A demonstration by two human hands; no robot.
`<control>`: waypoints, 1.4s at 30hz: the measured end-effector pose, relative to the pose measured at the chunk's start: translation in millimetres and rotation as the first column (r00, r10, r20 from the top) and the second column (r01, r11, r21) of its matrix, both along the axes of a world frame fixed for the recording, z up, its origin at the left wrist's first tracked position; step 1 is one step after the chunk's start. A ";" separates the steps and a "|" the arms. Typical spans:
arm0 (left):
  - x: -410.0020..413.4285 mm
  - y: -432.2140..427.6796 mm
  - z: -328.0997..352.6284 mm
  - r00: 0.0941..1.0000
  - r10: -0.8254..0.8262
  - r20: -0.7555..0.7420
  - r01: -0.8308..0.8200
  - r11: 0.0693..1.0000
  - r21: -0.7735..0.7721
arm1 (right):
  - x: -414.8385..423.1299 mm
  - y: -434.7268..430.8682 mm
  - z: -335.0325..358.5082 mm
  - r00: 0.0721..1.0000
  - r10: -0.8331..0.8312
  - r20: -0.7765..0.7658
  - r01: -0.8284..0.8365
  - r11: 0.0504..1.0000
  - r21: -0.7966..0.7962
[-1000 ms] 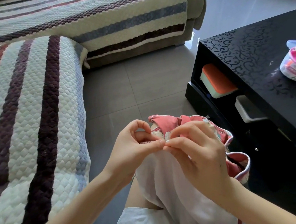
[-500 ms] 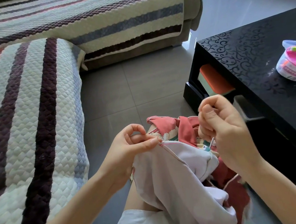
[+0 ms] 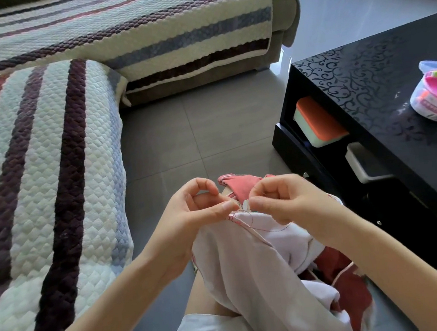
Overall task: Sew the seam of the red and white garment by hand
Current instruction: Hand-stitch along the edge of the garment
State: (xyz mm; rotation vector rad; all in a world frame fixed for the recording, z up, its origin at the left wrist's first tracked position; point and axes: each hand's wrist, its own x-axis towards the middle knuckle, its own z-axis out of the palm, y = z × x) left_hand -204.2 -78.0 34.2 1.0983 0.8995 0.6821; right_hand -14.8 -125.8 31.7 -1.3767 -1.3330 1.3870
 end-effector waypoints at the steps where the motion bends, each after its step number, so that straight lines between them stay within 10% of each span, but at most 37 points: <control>1: -0.8 0.8 -0.5 1.000 0.006 -0.010 -0.006 1.000 0.015 | 4.2 1.2 3.7 0.995 0.004 -0.103 -0.011 0.998 -0.069; 5: -3.1 3.0 -1.3 1.000 -0.009 -0.015 0.009 0.999 0.049 | 15.4 7.2 14.8 0.944 -0.021 -0.329 -0.038 0.984 -0.172; 12: -6.0 2.0 0.0 0.999 -0.051 0.006 0.051 0.997 0.059 | -11.7 -2.0 -5.5 0.956 0.073 0.284 -0.104 0.990 0.096; 22: -5.6 0.1 9.0 0.957 -0.159 -0.241 0.217 0.947 0.236 | 4.5 13.1 25.9 0.944 0.026 -0.330 -0.098 0.974 -0.203; 35: 11.4 16.3 36.7 0.933 -0.351 -0.073 0.348 0.936 -0.056 | 7.0 13.8 41.9 0.957 0.004 -0.292 -0.042 0.992 -0.121; 42: 19.1 12.2 39.8 0.946 -0.240 -0.216 0.258 0.965 0.057 | 10.4 7.1 45.0 0.978 0.034 -0.205 -0.042 0.999 -0.032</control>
